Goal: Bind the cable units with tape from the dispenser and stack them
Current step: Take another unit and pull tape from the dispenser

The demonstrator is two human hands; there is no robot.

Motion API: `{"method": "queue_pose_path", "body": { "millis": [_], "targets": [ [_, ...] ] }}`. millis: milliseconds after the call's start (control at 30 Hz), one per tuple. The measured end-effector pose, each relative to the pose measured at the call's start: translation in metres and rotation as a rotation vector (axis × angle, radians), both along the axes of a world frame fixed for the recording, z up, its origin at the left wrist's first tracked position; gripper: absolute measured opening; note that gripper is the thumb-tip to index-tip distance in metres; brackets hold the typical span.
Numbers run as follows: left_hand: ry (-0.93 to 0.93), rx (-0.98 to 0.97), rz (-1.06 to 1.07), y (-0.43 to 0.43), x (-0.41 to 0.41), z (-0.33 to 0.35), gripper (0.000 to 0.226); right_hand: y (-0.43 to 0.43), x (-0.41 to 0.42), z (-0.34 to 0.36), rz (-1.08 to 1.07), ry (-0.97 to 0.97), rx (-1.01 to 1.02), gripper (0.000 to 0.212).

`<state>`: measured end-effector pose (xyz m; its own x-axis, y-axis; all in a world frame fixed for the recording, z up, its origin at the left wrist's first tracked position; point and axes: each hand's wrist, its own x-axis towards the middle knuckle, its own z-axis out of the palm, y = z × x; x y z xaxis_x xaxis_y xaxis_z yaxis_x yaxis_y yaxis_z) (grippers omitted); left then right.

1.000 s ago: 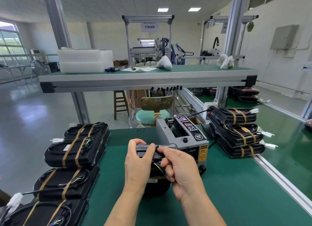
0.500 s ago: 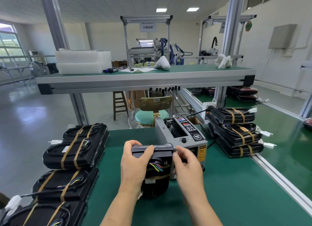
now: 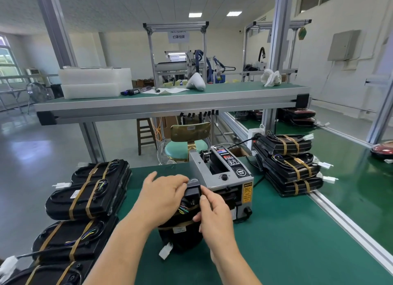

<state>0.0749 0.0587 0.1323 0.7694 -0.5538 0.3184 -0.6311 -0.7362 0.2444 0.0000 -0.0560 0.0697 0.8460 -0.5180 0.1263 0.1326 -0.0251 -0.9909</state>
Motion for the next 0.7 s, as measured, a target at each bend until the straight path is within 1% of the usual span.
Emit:
{"method": "queue_pose_path", "body": {
  "millis": [33,100,167,200,233,267,333,400,467,533,600,700],
  "targets": [
    [0.059,0.045,-0.044,-0.004,-0.002,0.002,0.03,0.002,0.0,0.0,0.011,-0.003,-0.001,0.031],
    [0.094,0.048,-0.055,-0.011,-0.008,0.005,0.04,0.002,0.0,-0.002,0.046,-0.016,-0.001,0.033],
    [0.05,0.048,-0.015,-0.012,-0.014,0.004,0.051,-0.001,-0.001,-0.005,0.05,-0.026,0.017,0.038],
    [0.025,0.071,-0.004,-0.01,-0.017,0.003,0.057,-0.004,-0.001,-0.008,0.013,-0.02,0.033,0.037],
    [0.019,0.089,-0.002,-0.008,-0.017,0.003,0.063,-0.008,-0.002,-0.011,-0.046,-0.007,0.053,0.032],
    [0.033,0.097,-0.001,-0.006,-0.017,0.004,0.063,-0.014,-0.002,-0.015,-0.116,0.011,0.093,0.025],
    [0.093,0.057,-0.005,0.0,-0.017,0.006,0.049,-0.029,-0.001,-0.022,-0.246,0.043,0.231,0.016],
    [0.138,-0.009,-0.021,0.004,-0.016,0.005,0.038,-0.046,0.002,-0.026,-0.33,0.075,0.345,0.012],
    [0.187,-0.096,-0.041,0.009,-0.016,0.002,0.036,-0.059,0.006,-0.027,-0.358,0.114,0.401,0.011],
    [0.28,-0.221,-0.072,0.012,-0.017,-0.002,0.035,-0.066,0.01,-0.024,-0.361,0.144,0.437,0.012],
    [0.38,-0.343,-0.133,0.013,-0.02,-0.005,0.035,-0.071,0.013,-0.021,-0.353,0.177,0.459,0.013],
    [0.489,-0.474,-0.219,0.015,-0.024,-0.013,0.034,-0.077,0.016,-0.016,-0.335,0.214,0.475,0.017]
  ]
}}
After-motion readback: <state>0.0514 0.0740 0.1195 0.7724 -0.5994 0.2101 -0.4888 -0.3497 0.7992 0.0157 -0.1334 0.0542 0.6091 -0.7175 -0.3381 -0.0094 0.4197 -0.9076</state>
